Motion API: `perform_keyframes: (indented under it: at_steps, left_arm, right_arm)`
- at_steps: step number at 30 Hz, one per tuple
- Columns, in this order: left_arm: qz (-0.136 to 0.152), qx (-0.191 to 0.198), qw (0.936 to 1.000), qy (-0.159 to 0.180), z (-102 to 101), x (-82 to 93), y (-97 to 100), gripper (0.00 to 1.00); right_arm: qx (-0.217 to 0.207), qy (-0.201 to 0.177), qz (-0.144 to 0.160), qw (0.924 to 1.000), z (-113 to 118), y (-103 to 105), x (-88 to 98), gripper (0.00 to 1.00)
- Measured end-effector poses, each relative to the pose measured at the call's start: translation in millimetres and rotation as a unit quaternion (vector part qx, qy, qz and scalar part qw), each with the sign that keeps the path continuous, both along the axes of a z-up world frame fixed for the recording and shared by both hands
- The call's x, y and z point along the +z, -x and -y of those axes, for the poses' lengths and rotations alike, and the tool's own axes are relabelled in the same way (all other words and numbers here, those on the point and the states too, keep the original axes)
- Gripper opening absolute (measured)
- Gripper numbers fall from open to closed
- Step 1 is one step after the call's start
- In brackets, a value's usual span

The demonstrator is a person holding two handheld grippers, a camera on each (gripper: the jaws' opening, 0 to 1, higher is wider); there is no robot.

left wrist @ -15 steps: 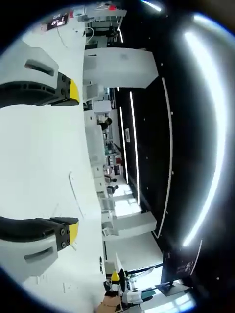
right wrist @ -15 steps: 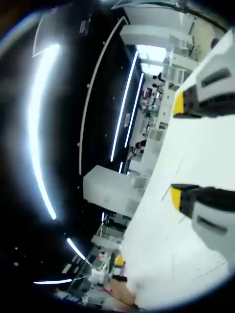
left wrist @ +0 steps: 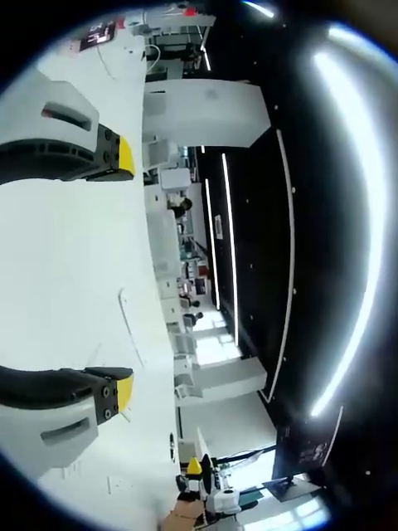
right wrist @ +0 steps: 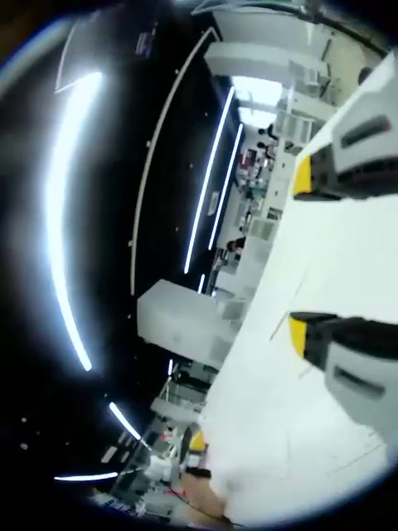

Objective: Locate the socket holder cover, grip the socket holder cover, clip it into the socket holder slot.

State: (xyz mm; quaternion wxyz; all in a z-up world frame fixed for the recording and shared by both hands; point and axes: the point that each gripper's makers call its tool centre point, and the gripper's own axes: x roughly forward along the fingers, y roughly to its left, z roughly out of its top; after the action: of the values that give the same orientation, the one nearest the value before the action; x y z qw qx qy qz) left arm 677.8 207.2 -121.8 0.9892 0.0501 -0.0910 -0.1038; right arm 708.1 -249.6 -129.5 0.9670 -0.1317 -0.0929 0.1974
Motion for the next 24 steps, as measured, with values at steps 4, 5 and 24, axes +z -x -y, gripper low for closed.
perform_keyframes:
  at_steps: [4, 5, 24]
  left_arm:
    - [-0.002, 0.0, 1.0, -0.001, 0.3, -0.2, 0.0, 0.91]
    - [-0.002, 0.0, 1.0, -0.001, 0.3, -0.1, 0.0, 0.91]
    - [-0.008, -0.003, 1.0, -0.003, 2.6, -2.6, 1.5, 0.9]
  right_arm:
    - [-0.001, -0.001, -0.001, 1.0, 0.5, 0.2, 0.0, 0.55]
    - [-0.001, -0.001, -0.001, 1.0, 0.7, 0.1, 0.0, 0.55]
    - [-0.006, 0.001, -0.005, 1.0, 4.5, -1.6, -1.1, 0.55]
